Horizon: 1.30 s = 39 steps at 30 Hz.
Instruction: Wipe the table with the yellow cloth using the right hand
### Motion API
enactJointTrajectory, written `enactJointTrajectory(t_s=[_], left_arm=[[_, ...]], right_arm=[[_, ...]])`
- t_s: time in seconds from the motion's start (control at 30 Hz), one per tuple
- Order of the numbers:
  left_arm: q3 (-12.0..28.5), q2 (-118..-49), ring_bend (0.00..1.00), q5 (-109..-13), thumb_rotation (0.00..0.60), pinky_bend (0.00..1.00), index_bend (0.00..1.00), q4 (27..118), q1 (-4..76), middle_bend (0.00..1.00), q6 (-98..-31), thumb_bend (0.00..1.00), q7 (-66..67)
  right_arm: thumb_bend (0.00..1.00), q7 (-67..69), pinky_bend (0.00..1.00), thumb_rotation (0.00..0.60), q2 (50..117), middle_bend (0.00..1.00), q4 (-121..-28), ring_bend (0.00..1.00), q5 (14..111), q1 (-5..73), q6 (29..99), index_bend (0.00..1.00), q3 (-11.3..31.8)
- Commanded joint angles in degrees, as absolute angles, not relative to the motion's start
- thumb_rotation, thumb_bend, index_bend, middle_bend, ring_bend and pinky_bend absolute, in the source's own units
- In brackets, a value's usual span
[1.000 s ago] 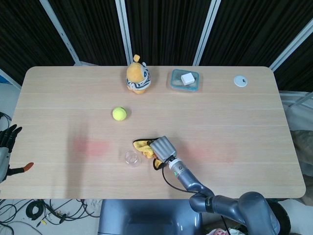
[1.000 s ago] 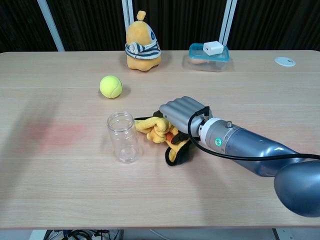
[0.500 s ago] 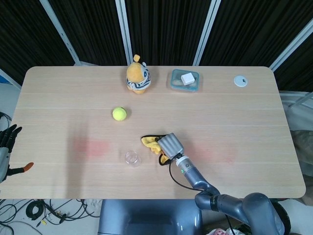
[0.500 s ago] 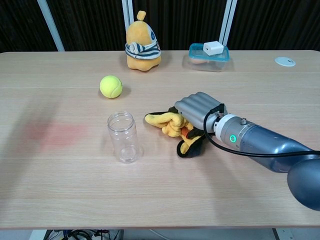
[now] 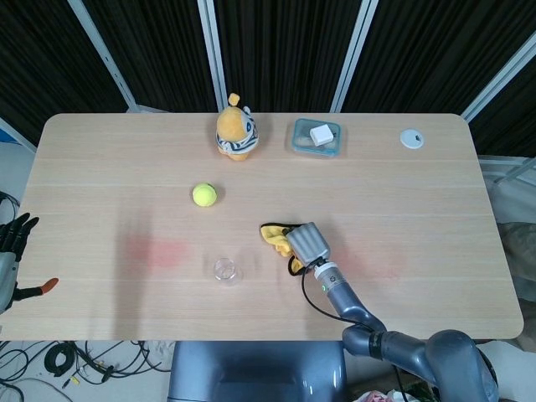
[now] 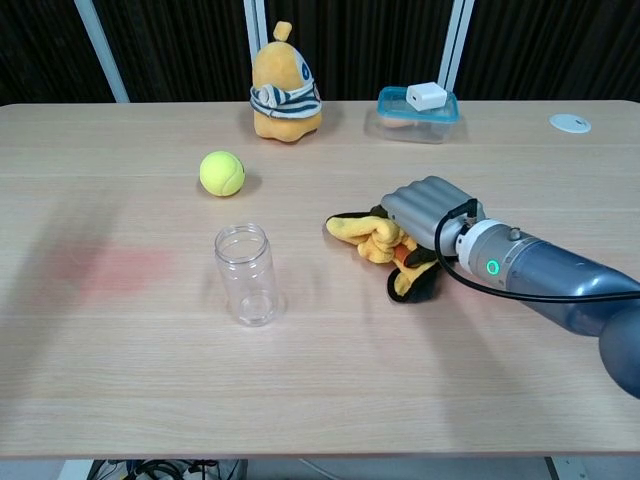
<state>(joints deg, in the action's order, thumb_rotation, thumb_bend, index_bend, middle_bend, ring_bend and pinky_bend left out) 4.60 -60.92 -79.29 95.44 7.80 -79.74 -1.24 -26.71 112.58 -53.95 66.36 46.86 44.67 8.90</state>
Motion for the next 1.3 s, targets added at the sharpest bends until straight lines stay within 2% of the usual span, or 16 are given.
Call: enactJointTrajectory(t_s=[0.03,0.53,1.3], left_arm=[[4.7,-60.9,0.00,-79.1,0.600,0.00,0.00,95.5,7.8,0.00,-79.7,0.00,-1.3],[4.7,-60.6,0.00,-79.0,0.600,0.00,0.00,95.4,7.8,0.00,-79.6,0.00,-2.0],[4.8,-60.7,0.00,-78.8,0.600,0.00,0.00,95.6,7.9,0.00,-79.5,0.00,-1.6]], right_arm=[[0.71,-26.1,0.78,0.600,113.7,0.69,-54.6,0.72,66.8,47.5,43.9,0.76,8.9],[0.71,-23.0,0.78,0.600,117.2,0.69,-56.3,0.72,72.2,49.7,42.6,0.76,6.7],[0.71,-29.8,0.78,0.600,115.1,0.69,-48.1,0.72,64.7,47.4,44.3,0.76,10.6]])
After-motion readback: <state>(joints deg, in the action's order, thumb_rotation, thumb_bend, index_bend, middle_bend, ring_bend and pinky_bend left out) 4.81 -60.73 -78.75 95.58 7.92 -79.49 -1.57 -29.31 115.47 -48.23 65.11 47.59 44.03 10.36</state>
